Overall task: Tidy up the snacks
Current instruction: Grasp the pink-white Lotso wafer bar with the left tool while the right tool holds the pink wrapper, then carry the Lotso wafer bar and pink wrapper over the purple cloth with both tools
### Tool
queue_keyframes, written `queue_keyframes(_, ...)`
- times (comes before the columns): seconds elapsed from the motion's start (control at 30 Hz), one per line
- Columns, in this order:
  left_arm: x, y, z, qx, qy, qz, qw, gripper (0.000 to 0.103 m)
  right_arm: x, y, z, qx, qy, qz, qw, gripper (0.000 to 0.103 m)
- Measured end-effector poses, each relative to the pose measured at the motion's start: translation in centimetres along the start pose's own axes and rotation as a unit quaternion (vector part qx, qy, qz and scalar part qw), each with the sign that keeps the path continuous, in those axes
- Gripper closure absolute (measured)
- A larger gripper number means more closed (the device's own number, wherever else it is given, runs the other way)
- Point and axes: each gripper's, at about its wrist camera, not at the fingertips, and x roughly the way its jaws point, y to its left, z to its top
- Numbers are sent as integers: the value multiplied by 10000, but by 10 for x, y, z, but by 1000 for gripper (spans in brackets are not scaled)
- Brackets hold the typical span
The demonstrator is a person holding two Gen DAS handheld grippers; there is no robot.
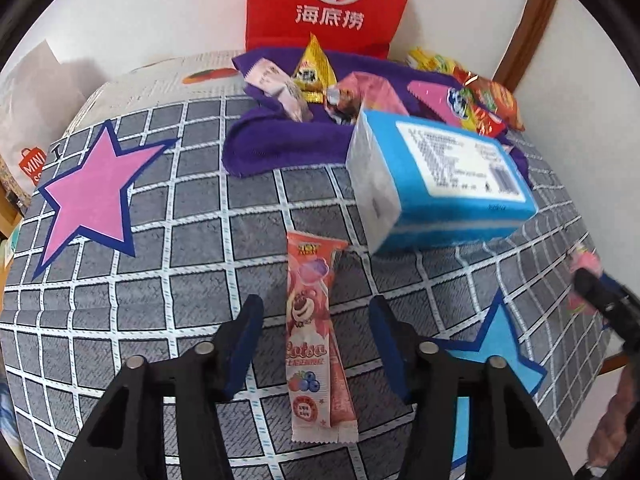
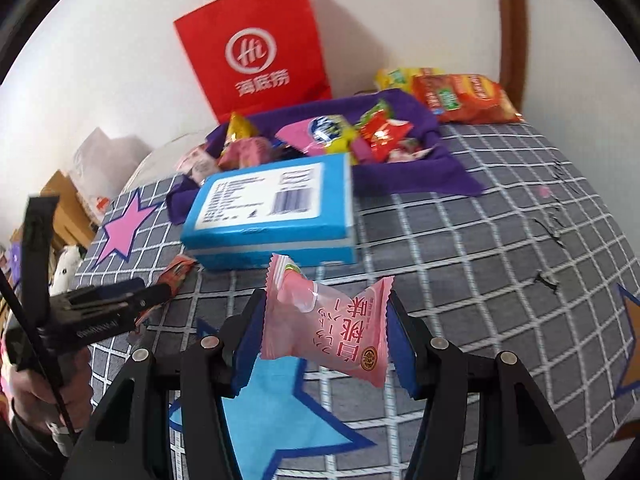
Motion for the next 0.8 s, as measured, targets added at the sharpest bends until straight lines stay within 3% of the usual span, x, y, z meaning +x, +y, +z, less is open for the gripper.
queue_keyframes(0.17,7,-2,-4,-10,84,52,10000,79,-4,-10,-1,41,-36,-106,9999,47)
queue_keyframes(0.23,7,-3,-4,-5,65,92,9999,82,-6,-12,-2,79,-38,-80,9999,47)
queue_keyframes(0.8,-62,14,23,-249,-651,90,9975,84,-27,4,18,-33,-139,-68,9999,47)
